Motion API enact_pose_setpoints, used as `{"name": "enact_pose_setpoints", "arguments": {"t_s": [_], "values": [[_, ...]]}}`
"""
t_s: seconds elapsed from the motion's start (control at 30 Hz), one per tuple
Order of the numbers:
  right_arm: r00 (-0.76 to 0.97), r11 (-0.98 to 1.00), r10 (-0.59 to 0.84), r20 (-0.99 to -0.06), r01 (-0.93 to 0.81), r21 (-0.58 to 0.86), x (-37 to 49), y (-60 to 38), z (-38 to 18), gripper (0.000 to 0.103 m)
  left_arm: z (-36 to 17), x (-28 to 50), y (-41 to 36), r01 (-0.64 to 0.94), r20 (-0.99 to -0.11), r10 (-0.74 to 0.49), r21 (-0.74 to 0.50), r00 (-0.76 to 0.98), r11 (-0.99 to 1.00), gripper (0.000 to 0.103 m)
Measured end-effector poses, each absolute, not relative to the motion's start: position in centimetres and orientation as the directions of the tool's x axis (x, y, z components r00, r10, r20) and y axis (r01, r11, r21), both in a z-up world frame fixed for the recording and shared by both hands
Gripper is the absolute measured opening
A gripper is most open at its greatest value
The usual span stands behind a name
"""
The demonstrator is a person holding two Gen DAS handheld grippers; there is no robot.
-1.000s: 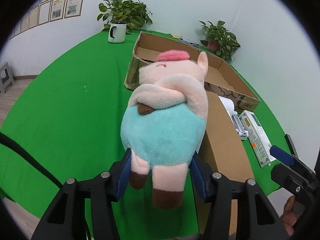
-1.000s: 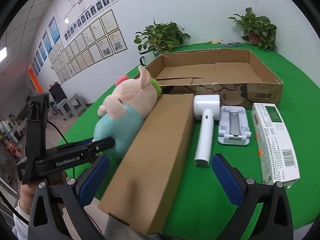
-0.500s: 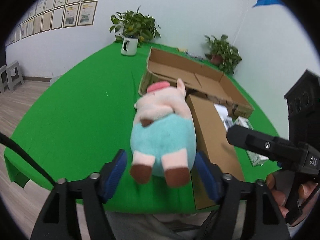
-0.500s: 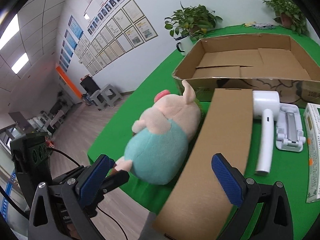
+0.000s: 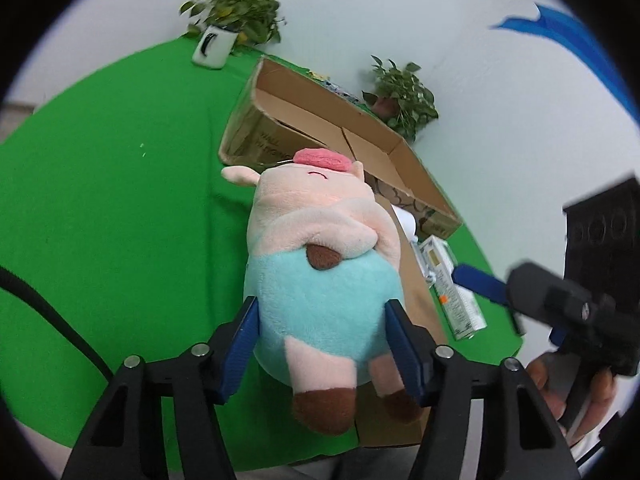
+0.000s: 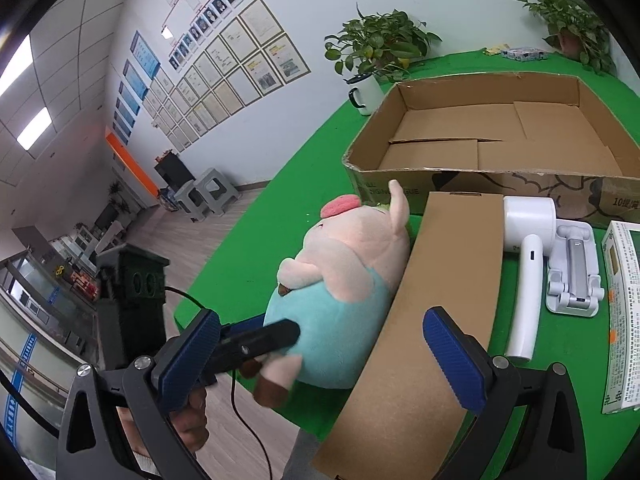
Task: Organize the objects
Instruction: 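Lift the plush pig with the left gripper toward the open box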
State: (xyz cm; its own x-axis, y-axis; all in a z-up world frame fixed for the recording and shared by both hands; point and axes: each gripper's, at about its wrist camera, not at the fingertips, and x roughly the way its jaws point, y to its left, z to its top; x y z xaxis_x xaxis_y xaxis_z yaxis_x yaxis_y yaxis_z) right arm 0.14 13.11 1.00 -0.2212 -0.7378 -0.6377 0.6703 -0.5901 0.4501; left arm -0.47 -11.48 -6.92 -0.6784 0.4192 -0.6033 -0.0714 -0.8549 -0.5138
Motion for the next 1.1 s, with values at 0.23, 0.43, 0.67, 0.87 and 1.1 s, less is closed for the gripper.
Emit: {"name": "enact_pose_setpoints", "arguments": {"t_s": [0.23,0.43,0.67,0.87,1.1], "values": [[-0.162,-0.604,-0.675,-0.72,0.681,0.413,-1.0,9.3,-0.5,0.102,-6.4,0.1,-10.6,-0.054,-0.624,0.351,-0.443,-0.698,-0.895,0.048],[-0.141,-0.626,-0.617,-0.774,0.685,0.373,-0.7,6.1,-2.6,0.081,-5.1,2.3,-10.1,-0.066,-0.628,0.261,-0.317,-0.733,-0.946,0.044],[-0.162,-0.604,-0.615,-0.772,0.726,0.329,1.8,4.1,-3.3,0.078,-5.3,3.9,-11.2,-0.041,-0.63,0.216,-0.281,-0.746,-0.959,0.043],[-0.214,-0.606,-0.642,-0.736,0.73,0.316,3.1,4.9,-2.2,0.069,-4.0,4.8,-10.6,-0.045,-0.59,0.178,-0.233,-0.787,-0.971,0.04],[-0.344,-0.612,-0.695,-0.631,0.743,0.27,4.1,7.2,2.7,0.068,-0.1,4.9,-9.0,-0.089,-0.487,0.16,-0.166,-0.859,-0.982,0.04]]}}
